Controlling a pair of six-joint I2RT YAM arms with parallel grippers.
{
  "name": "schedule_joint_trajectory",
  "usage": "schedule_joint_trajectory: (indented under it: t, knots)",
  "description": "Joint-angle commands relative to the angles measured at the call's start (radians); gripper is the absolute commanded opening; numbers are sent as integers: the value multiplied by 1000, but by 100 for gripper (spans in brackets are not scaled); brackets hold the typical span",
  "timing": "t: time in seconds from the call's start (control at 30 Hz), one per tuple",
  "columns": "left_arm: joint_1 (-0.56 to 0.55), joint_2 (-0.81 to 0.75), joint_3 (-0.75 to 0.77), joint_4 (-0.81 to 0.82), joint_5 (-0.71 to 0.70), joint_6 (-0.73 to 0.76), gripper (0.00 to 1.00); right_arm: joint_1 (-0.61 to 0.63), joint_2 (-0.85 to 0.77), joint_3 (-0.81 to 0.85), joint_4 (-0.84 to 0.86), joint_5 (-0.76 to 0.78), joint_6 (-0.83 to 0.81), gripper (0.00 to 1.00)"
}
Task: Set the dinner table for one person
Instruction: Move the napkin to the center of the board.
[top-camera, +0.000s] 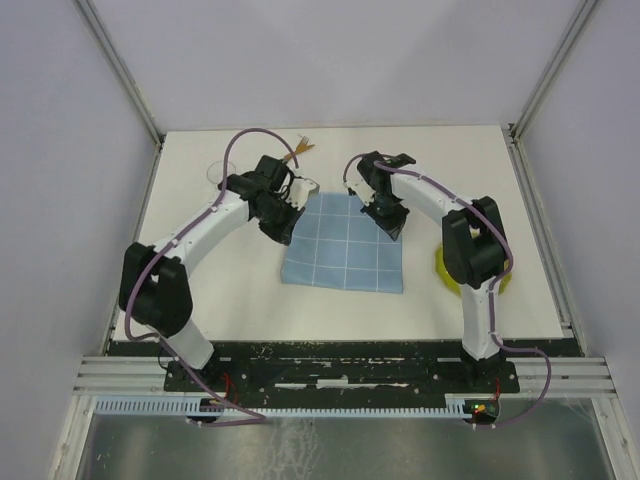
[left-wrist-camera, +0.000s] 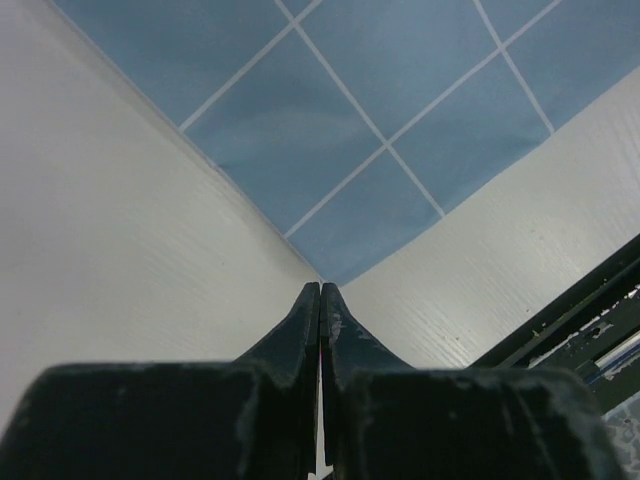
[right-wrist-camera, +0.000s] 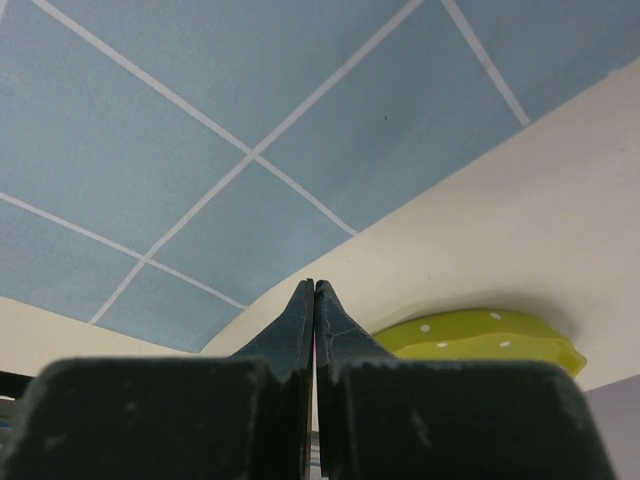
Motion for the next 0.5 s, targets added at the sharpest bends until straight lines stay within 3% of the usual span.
schedule_joint_trajectory:
  t: [0.0, 0.27, 0.47]
  knots:
    - [-20, 81, 48, 112, 8, -34, 3, 5, 45, 85, -32, -36, -3, 1]
    - [-30, 217, 35, 167, -51, -44, 3, 4, 103, 136, -46, -40, 5, 2]
    - [-31, 225, -25, 154, -55, -64, 3, 4, 123, 143, -47, -40, 7, 1]
